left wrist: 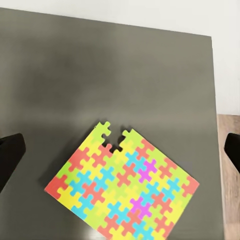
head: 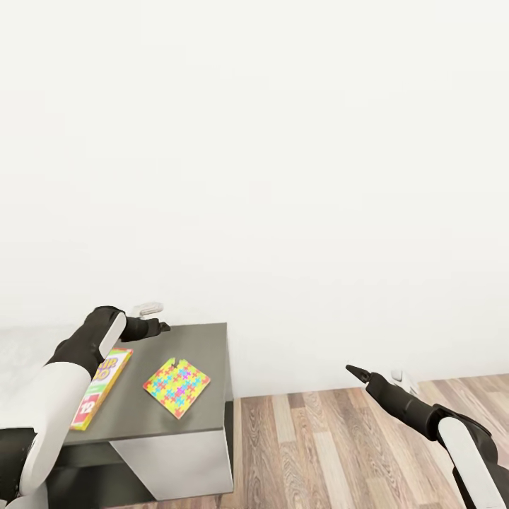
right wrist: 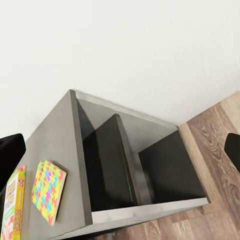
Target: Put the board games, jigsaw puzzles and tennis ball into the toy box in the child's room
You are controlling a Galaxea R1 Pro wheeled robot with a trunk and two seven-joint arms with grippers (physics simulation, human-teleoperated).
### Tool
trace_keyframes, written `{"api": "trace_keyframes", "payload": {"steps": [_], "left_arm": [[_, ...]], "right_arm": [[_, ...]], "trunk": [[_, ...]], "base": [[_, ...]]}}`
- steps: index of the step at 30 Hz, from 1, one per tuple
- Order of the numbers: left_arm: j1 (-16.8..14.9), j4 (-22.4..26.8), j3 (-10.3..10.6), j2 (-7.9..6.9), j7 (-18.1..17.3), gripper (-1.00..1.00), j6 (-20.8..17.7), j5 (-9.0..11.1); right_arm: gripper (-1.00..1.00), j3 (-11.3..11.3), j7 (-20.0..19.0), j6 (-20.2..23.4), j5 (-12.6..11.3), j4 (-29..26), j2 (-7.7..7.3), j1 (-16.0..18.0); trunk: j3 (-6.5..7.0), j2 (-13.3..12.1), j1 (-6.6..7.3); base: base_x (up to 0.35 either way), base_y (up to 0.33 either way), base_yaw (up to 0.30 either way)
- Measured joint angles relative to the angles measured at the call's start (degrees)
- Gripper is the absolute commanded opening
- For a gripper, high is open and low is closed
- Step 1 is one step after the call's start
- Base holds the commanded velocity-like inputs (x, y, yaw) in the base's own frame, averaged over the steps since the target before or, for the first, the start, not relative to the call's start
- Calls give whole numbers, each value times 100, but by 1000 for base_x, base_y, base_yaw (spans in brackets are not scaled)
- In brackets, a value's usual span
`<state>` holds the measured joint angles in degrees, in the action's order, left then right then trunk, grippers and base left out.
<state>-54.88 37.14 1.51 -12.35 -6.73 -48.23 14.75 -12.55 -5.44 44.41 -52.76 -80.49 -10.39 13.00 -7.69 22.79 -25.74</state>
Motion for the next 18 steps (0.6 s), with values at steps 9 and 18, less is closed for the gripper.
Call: {"api": "trace_keyframes", "payload": {"steps": [9,18], "left_arm": [[0,0,5,1,-1,100,0,-4],[0,0,15,1,-2,100,0,-19]], "right_arm": [[100,0,0,0,0,5,0,2],[100,0,0,-8,11,9,0,0]], "trunk": [[-85,0,-1],[-170,0,-2]], "base": [[151,57,0],[10,3,0]]}}
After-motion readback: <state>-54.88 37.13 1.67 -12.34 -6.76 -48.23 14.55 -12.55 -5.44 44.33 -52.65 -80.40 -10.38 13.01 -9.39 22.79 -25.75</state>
